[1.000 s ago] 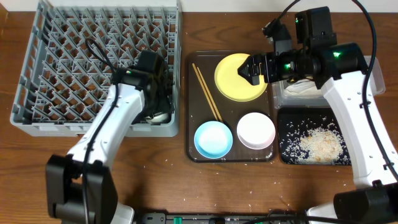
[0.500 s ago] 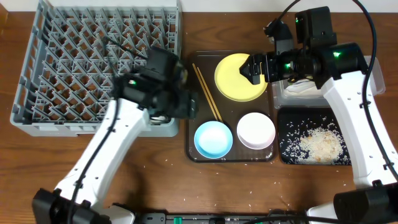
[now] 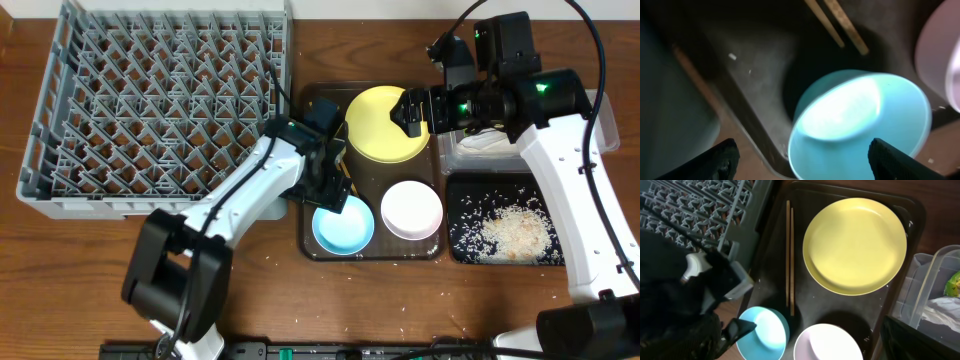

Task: Sort waste into correct bins and load items into the dishwasher
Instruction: 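Reach the left gripper to the light-blue bowl and grasp its rim, then lift the light-blue bowl left and lower it into the dish rack, then open the left gripper and withdraw from the light-blue bowl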

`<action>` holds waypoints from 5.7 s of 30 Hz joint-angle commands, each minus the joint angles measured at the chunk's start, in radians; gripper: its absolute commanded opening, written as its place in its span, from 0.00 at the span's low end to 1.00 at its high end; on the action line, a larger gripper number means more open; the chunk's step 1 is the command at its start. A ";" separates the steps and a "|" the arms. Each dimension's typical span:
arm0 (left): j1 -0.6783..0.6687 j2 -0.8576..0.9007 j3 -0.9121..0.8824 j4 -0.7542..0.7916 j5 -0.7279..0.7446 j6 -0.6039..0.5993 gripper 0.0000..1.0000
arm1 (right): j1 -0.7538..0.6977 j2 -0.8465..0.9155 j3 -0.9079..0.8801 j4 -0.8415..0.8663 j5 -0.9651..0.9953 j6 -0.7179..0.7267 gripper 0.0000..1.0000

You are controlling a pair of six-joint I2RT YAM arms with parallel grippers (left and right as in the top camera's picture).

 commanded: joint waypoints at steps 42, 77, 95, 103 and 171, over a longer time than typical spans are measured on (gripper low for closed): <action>0.001 0.188 -0.069 0.122 0.164 0.256 0.20 | 0.002 -0.004 0.000 0.006 0.009 0.010 0.99; 0.211 -0.387 -0.048 0.254 -0.620 -0.109 0.07 | -0.180 -0.138 0.002 0.027 -0.009 0.051 0.99; 0.186 -0.157 -0.053 0.417 -1.412 -0.174 0.07 | -0.180 -0.138 0.002 0.027 -0.009 0.051 0.99; 0.111 -0.022 -0.053 0.458 -1.673 -0.174 0.07 | -0.180 -0.138 0.002 0.027 -0.009 0.051 0.99; -0.006 -0.085 -0.079 0.397 -1.035 -0.165 0.57 | -0.180 -0.138 0.002 0.027 -0.009 0.051 0.99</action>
